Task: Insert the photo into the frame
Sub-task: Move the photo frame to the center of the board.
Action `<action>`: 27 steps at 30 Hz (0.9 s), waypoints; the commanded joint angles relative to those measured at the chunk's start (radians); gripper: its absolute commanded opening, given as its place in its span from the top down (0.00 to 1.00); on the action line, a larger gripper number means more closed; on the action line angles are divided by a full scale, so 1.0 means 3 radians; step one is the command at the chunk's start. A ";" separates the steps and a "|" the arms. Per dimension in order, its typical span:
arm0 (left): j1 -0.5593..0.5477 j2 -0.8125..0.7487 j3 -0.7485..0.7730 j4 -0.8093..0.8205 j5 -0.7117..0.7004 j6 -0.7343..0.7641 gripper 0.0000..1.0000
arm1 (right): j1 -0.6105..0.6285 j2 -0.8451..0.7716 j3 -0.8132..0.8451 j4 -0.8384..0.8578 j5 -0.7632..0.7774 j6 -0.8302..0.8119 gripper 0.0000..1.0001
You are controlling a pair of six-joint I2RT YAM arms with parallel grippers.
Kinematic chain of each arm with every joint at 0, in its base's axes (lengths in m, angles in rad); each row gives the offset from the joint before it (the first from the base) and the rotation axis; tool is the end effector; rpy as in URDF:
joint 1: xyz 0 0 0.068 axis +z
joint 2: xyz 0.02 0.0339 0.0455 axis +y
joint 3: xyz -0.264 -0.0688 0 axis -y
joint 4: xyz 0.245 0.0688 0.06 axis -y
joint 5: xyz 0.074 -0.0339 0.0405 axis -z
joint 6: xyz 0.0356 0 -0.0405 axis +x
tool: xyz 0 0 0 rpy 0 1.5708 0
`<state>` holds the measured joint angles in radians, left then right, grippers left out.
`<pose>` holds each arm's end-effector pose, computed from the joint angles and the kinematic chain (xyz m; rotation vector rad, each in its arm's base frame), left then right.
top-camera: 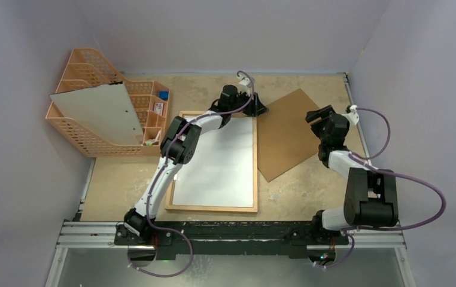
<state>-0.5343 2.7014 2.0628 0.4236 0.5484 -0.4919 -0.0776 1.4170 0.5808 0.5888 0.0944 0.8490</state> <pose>0.5012 -0.3181 0.1059 0.4649 1.8678 -1.2020 0.2933 -0.0262 0.2060 0.8829 1.6158 0.4586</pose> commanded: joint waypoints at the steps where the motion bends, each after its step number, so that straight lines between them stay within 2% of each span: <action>1: -0.0150 -0.0018 -0.0176 -0.0506 0.0353 0.0111 0.44 | -0.0006 0.0018 0.0248 -0.0096 0.0489 -0.0366 0.29; 4: -0.0145 -0.0074 -0.0178 -0.0601 0.0293 0.0126 0.44 | -0.0007 0.0084 0.0344 -0.0194 0.0204 -0.0390 0.28; 8: -0.0135 -0.0189 -0.0139 -0.0773 -0.0007 0.0105 0.41 | 0.0062 0.0197 0.0420 -0.0359 -0.0642 -0.0401 0.30; 10: -0.0119 -0.0262 -0.0127 -0.0829 -0.0114 0.0045 0.38 | 0.0174 0.0230 0.0448 -0.0568 -0.0911 -0.0394 0.33; 13: -0.0111 -0.0413 -0.0162 -0.0827 -0.0166 -0.0021 0.34 | 0.0490 0.0196 0.0431 -0.0858 -0.1015 -0.0420 0.36; 17: -0.0110 -0.0659 -0.0315 -0.0779 -0.0184 -0.0095 0.33 | 0.0831 0.0104 0.0231 -0.1138 -0.0997 -0.0308 0.44; 20: -0.0111 -0.0969 -0.0626 -0.0731 -0.0266 -0.0126 0.34 | 0.0999 0.0027 -0.0051 -0.1057 -0.1173 -0.0157 0.59; 23: -0.0123 -0.1223 -0.0941 -0.0648 -0.0240 -0.0241 0.36 | 0.1173 0.0016 -0.0187 -0.1050 -0.1259 -0.0072 0.69; 27: -0.0202 -0.1545 -0.1378 -0.0578 -0.0280 -0.0332 0.40 | 0.1341 -0.0002 -0.0256 -0.1046 -0.1301 -0.0004 0.74</action>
<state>-0.5724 2.3726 1.7420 0.2146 0.4793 -0.5465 0.2871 1.4441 0.5140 0.2787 -0.2523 0.8108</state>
